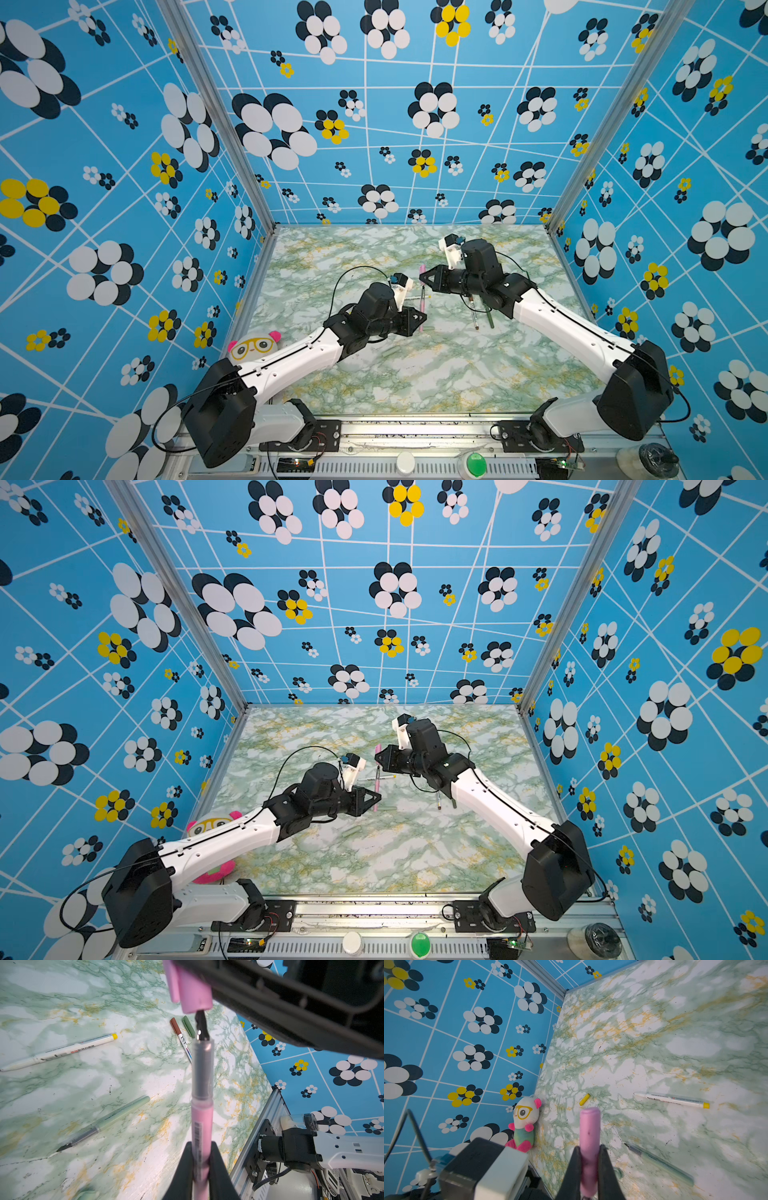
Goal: Insert pens into pen caps
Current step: Put on the pen cap to the pen.
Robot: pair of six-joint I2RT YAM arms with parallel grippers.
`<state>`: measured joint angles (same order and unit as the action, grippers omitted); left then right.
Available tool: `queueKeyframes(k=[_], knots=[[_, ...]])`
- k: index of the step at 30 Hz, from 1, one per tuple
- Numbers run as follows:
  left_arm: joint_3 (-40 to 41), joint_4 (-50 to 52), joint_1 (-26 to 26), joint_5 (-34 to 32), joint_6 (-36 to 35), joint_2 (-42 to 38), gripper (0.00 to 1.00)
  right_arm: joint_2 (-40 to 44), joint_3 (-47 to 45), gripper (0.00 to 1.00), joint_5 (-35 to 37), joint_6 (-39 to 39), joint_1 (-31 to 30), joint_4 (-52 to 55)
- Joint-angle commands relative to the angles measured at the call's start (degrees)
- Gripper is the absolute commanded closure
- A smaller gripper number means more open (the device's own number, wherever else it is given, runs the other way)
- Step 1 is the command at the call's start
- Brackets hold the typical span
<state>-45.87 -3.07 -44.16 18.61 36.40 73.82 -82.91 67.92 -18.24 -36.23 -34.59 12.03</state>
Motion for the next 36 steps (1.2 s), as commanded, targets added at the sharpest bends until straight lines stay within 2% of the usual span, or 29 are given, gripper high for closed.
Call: queueKeyframes(k=[1,12,25,36], knots=[[0.1,-0.5,-0.2,-0.5,-0.2,-0.3,1.0,1.9,-0.7,1.0,-0.9,1.1,-0.6,0.6],[0.5,-0.9,0.0,-0.9,0.0,-0.7,1.0,2.4,-1.4,1.0,-1.6,2.0,-2.0,0.5],[0.4,-0.5,0.3,-1.6,-0.4,-2.6,1.0,5.8,-7.6,1.0,-1.7,6.2,-3.0,-5.7],[0.5,-2.4,0.5,-2.1,-0.1,-3.1,1.0,5.9,-10.4,1.0,-2.5,5.1,-4.0,-10.3]])
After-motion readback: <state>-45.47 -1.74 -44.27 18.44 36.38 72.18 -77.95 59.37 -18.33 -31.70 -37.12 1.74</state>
